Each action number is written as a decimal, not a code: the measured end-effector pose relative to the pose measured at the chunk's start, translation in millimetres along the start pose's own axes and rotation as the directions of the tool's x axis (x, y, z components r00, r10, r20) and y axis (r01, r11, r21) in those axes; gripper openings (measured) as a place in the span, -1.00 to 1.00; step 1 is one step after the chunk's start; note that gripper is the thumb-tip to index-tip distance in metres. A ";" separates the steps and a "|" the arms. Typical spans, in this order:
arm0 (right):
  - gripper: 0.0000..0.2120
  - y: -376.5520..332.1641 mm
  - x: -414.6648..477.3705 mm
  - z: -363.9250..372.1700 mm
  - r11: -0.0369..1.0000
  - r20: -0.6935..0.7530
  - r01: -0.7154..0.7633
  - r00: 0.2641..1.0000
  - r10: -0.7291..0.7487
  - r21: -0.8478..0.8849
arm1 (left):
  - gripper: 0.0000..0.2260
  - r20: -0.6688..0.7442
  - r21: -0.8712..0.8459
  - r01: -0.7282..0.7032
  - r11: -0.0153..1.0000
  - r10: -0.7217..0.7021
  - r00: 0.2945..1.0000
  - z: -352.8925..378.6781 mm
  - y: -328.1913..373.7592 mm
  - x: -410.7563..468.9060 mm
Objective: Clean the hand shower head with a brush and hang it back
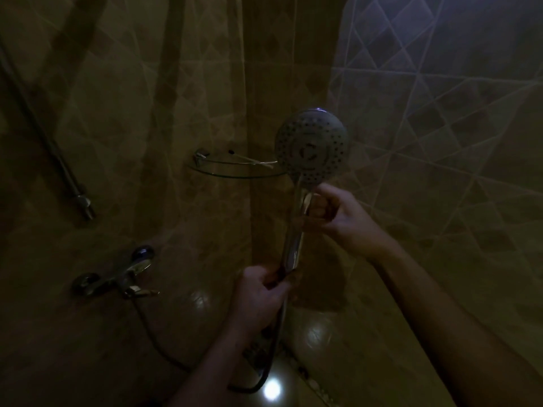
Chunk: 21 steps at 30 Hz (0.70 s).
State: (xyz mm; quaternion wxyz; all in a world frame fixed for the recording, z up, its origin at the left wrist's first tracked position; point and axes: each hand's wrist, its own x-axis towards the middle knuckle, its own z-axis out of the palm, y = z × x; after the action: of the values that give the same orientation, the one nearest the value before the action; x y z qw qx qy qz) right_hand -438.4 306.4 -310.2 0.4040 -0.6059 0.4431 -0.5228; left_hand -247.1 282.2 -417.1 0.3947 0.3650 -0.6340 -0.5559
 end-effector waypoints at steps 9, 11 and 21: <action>-0.54 0.0 0.1 -3.6 0.999 0.019 -0.046 0.999 0.046 0.028 | -0.82 -0.010 -0.039 0.016 0.999 -0.016 1.000 2.4 -1.8 4.6; -0.62 -3.2 -0.6 2.8 0.998 -0.030 -0.040 0.999 0.039 -0.043 | -0.88 0.009 -0.018 -0.018 1.000 0.018 1.000 1.3 0.3 3.7; -0.58 -9.3 -4.1 9.4 0.996 -0.013 -0.048 0.999 0.048 -0.078 | -0.87 -0.010 -0.008 -0.099 0.995 0.099 0.995 -1.2 4.9 0.2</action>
State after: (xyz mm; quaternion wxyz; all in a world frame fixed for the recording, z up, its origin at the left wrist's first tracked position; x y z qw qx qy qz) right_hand -428.2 313.2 -303.6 0.3899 -0.6077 0.4799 -0.4983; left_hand -246.2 282.0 -412.1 0.4263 0.3340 -0.6470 -0.5367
